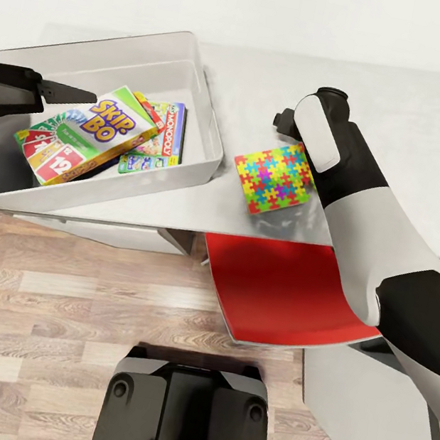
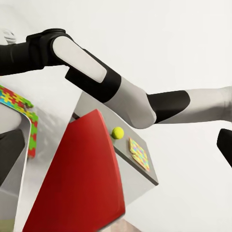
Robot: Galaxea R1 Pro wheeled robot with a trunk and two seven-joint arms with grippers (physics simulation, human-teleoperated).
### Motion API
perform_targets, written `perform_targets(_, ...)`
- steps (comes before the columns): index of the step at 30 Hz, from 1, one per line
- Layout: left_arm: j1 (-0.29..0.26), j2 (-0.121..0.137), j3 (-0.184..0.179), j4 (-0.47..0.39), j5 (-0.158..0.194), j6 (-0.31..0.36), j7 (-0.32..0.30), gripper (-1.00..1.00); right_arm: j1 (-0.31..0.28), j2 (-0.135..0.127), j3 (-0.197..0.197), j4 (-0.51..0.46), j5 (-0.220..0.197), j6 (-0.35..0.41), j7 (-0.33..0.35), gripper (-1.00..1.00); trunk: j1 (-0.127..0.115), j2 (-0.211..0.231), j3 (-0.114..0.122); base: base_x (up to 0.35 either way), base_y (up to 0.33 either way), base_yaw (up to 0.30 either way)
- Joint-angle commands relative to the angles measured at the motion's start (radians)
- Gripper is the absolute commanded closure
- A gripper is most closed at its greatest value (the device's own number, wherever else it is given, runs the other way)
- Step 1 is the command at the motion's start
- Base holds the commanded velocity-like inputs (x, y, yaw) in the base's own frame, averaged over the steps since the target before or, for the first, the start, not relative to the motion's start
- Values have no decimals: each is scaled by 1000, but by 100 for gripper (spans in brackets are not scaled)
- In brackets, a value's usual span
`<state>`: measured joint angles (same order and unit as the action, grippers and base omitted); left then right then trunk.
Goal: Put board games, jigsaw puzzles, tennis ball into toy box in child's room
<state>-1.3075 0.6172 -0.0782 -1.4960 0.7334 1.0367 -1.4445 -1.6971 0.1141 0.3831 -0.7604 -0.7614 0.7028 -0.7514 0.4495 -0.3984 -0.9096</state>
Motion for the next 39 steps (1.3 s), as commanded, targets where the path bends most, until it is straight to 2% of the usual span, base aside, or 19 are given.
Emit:
perform_targets(1, -1, 1, -2, 0, 3, 11, -3, -100, -1, -1, 3, -1, -9, 1, -9, -100, 0, -2, -1, -85, 0, 0)
perform_targets(20, -1, 1, -3, 0, 3, 11, -2, -100, -1, -1, 3, -1, -9, 3, -9, -100, 0, -2, -1, -91, 0, 0)
perform_targets(27, -1, 17, -2, 0, 3, 11, -2, -100, -1, -1, 3, -1, -9, 3, -9, -100, 0, -2, -1, -96, 0, 0)
perform_targets(39, -1, 21, -3, 0, 3, 11, -2, -100, -1, 1, 3, -1, -10, 4, -9, -100, 0, -2, -1, -61, 0, 0)
